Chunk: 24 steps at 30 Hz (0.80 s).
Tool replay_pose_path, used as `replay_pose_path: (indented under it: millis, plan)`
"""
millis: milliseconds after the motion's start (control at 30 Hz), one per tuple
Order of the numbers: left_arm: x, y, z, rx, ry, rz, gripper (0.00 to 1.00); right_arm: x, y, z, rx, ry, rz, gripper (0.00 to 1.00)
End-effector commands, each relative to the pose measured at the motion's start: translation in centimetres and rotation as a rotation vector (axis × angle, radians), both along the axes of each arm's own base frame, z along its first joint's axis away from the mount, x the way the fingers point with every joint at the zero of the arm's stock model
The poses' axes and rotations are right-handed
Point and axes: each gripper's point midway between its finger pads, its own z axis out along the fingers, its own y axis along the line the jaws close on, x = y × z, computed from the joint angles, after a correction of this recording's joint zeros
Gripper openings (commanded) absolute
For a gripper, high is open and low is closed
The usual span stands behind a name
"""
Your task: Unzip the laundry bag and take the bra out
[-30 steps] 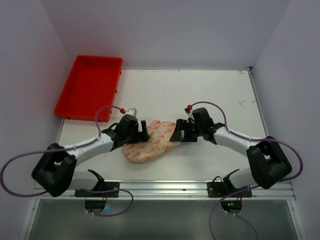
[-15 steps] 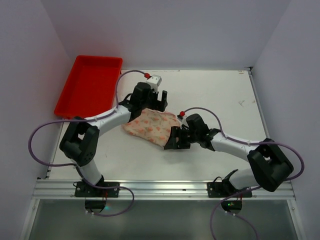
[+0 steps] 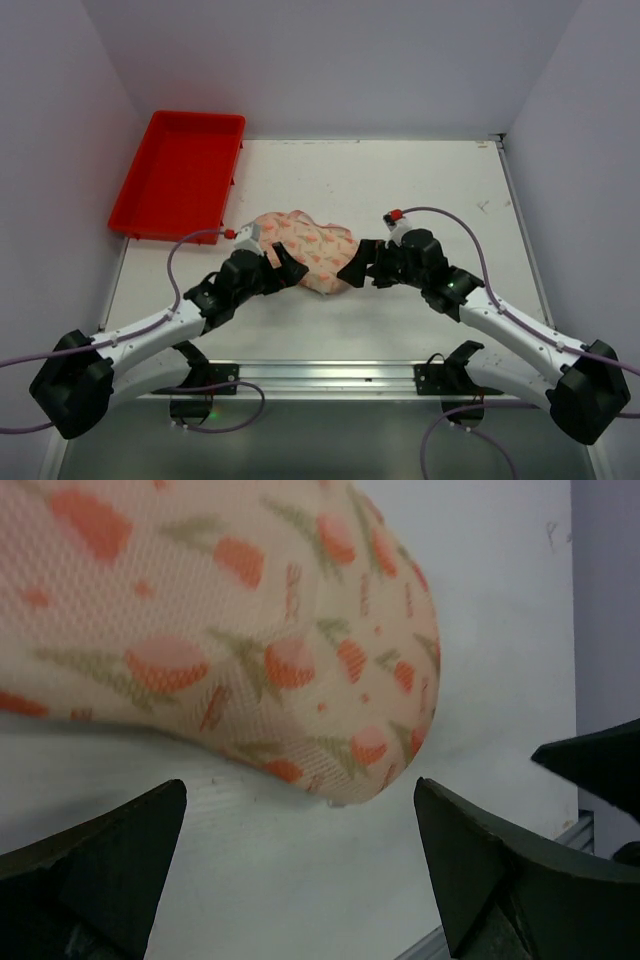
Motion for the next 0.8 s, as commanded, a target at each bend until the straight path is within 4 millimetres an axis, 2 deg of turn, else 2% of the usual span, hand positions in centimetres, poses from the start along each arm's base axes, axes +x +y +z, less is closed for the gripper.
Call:
replay_pose_path:
  millis: [0, 33, 100, 133, 200, 267, 367, 467, 500, 533, 600, 667, 733, 767]
  plan:
    - [-0.5, -1.2, 0.1, -0.249, 0.025, 0.129, 1.00, 0.7, -1.8, -0.3, -0.037, -0.063, -0.082, 0.99]
    - [-0.8, -1.1, -1.0, -0.236, 0.035, 0.140, 1.00, 0.7, -1.9, -0.4, -0.027, -0.072, -0.087, 0.99]
    - [-0.3, -1.4, -1.0, -0.264, 0.031, 0.159, 1.00, 0.6, -1.9, 0.4, 0.008, -0.098, -0.094, 0.99]
    - [-0.3, -1.4, -2.0, -0.255, 0.048, 0.163, 1.00, 0.4, -2.0, 0.0, 0.011, -0.097, -0.095, 0.99]
    - [0.1, -2.0, -1.7, -0.313, 0.037, 0.167, 1.00, 0.4, -2.1, 0.2, 0.027, -0.113, -0.100, 0.99]
    - [0.4, -2.2, -2.6, -0.329, 0.036, 0.178, 0.98, 0.3, -2.3, 0.1, 0.024, -0.119, -0.101, 0.99]
    - [1.0, -2.3, -3.8, -0.331, 0.029, 0.199, 0.94, 0.2, -2.2, 0.2, 0.027, -0.130, -0.091, 0.99]
    - [1.3, -2.5, -5.1, -0.316, 0.056, 0.216, 0.85, 0.4, -2.2, -0.1, 0.020, -0.140, -0.088, 0.99]
    - [1.5, -2.8, -5.2, -0.319, 0.061, 0.219, 0.82, 0.7, -1.9, 0.5, 0.039, -0.171, -0.082, 0.99]
    - [1.6, -2.9, -5.7, -0.310, 0.065, 0.218, 0.79, 0.6, -2.0, 0.1, 0.038, -0.171, -0.080, 0.99]
    - [2.2, -3.7, -5.0, -0.321, 0.044, 0.203, 0.66, 0.7, -1.8, 0.3, 0.052, -0.192, -0.073, 0.99]
    - [2.4, -4.2, -4.7, -0.324, 0.035, 0.182, 0.50, 0.6, -1.7, -0.2, 0.048, -0.190, -0.065, 0.99]
    - [2.9, -4.8, -3.8, -0.333, 0.019, 0.171, 0.39, 0.8, -1.7, -0.9, 0.024, -0.177, -0.066, 0.99]
    - [2.9, -4.8, -3.8, -0.329, 0.023, 0.174, 0.26, 0.8, -1.6, -1.6, 0.004, -0.161, -0.059, 0.99]
